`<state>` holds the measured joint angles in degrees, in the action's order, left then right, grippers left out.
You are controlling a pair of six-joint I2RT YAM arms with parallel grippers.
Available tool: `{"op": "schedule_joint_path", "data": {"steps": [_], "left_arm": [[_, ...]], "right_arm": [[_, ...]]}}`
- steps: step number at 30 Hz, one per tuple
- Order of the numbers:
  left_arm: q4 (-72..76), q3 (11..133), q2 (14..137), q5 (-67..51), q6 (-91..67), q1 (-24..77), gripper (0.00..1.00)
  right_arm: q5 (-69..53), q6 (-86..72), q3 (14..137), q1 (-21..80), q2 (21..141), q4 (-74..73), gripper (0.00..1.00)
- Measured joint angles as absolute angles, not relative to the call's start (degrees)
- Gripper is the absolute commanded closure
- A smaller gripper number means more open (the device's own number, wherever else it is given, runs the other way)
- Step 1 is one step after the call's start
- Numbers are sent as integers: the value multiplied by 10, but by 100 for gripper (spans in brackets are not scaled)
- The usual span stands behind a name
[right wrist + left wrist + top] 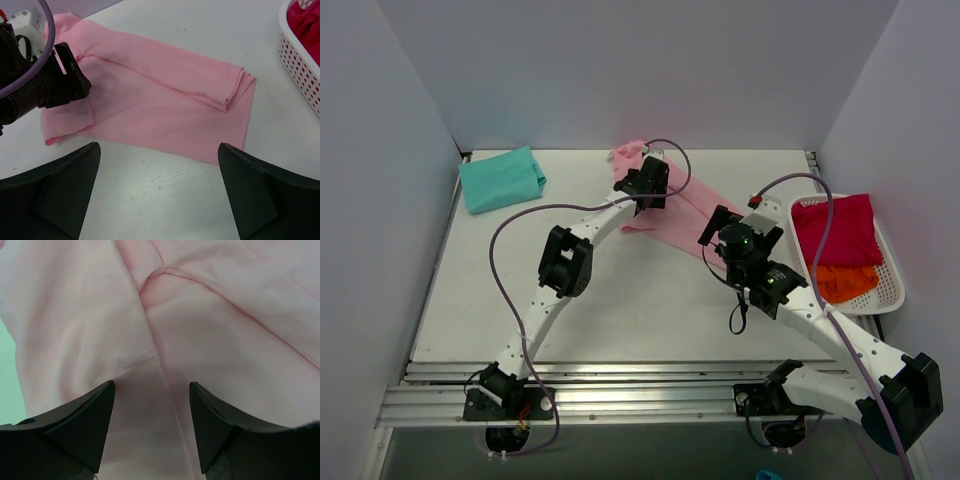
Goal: Fold and stack the t-shirts
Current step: Flatten the tshirt out
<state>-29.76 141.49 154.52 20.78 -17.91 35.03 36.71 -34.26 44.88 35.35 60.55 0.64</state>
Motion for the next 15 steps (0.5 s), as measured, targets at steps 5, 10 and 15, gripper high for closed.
{"op": "schedule_joint_path", "data": {"steps": [5, 10, 15], "left_arm": [[-311, 1419, 1548, 207, -185, 348, 50], [-315, 1419, 1548, 206, -190, 345, 63], [-315, 1419, 1548, 206, -194, 344, 96]], "right_arm": [[367, -343, 449, 354, 606, 6, 0], [367, -343, 449, 354, 606, 6, 0], [367, -343, 449, 354, 606, 6, 0]]}}
